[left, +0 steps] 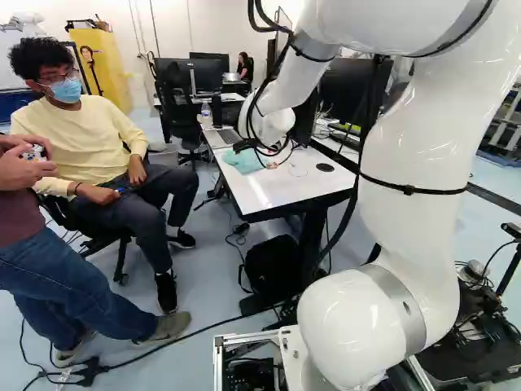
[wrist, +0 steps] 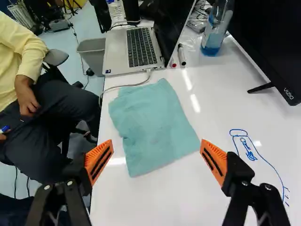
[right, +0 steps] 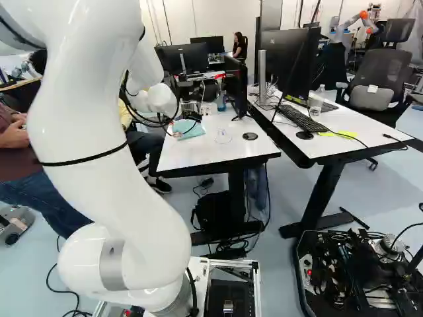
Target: Clean the table with the green towel
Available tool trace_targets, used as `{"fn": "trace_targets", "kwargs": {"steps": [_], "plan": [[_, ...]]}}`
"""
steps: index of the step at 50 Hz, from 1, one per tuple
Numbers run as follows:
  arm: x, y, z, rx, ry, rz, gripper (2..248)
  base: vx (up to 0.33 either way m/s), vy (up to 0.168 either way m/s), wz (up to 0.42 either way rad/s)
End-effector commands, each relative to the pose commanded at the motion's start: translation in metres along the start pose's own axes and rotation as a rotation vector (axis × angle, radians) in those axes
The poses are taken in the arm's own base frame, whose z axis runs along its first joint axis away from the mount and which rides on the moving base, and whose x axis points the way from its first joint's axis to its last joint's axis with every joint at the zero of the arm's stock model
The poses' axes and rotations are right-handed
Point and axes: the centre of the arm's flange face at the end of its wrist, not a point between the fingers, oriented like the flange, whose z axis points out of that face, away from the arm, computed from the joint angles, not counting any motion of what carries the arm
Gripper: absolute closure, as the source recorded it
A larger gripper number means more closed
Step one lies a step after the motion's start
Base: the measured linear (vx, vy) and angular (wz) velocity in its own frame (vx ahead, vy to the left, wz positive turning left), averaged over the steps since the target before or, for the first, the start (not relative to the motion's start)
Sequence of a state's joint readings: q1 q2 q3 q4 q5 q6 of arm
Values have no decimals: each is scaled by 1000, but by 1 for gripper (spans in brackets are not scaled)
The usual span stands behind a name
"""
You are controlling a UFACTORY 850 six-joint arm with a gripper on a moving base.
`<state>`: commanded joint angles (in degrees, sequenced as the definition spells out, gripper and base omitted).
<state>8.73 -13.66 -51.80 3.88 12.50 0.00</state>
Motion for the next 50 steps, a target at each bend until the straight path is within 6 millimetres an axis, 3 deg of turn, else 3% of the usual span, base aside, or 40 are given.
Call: {"fn": "trace_targets", "kwargs": {"steps": [26, 50], "plan": [[22, 7, 47, -12, 5, 10, 3, 0, 0, 0], [8, 25, 76, -36, -35, 28, 3, 0, 0, 0]]}}
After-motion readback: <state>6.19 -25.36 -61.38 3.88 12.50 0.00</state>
